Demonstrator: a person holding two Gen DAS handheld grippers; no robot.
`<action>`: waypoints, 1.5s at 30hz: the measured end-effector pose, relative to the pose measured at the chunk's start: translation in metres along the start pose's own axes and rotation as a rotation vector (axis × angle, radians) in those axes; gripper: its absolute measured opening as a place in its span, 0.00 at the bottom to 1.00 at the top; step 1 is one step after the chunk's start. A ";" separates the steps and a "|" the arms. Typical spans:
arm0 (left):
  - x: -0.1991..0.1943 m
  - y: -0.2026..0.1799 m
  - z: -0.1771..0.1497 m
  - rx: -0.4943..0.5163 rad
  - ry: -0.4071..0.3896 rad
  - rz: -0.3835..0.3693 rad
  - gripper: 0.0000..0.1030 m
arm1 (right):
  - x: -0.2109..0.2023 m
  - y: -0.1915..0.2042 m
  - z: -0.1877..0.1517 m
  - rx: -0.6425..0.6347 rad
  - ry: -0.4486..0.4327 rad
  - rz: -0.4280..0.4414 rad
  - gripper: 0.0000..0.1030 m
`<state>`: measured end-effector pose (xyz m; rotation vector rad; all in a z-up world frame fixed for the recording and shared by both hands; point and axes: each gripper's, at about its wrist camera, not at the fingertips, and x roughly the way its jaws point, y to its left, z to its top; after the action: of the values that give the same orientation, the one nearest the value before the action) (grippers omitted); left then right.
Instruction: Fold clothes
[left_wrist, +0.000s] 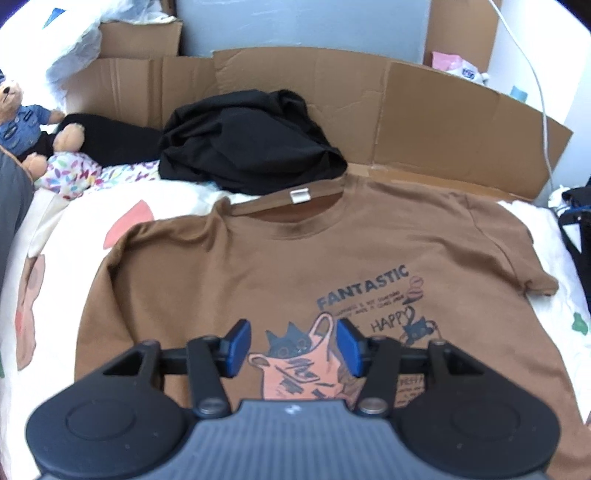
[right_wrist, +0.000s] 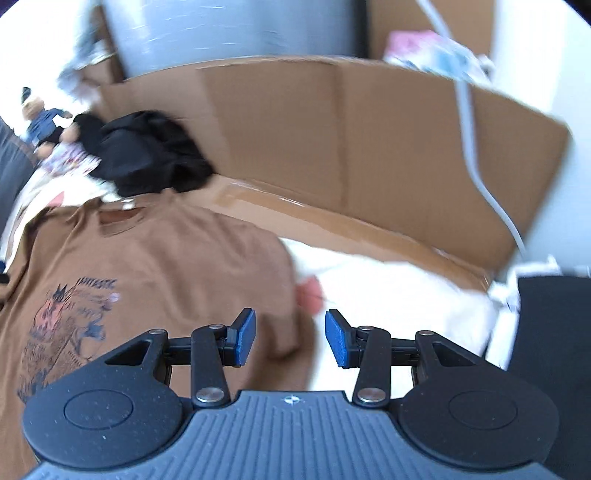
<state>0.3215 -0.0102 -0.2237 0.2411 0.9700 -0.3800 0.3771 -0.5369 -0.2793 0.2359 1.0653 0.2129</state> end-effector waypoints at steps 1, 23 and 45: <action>0.002 -0.002 -0.002 0.000 0.003 -0.005 0.55 | 0.005 -0.004 -0.002 0.007 0.008 -0.009 0.45; 0.046 -0.028 -0.016 -0.007 0.073 -0.088 0.55 | 0.090 0.016 -0.020 -0.145 0.160 -0.014 0.45; 0.024 -0.052 -0.009 0.043 0.030 -0.112 0.55 | 0.000 0.033 0.021 -0.122 -0.062 0.095 0.02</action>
<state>0.3051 -0.0591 -0.2502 0.2326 1.0080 -0.5009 0.3935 -0.5071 -0.2599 0.1819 0.9773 0.3528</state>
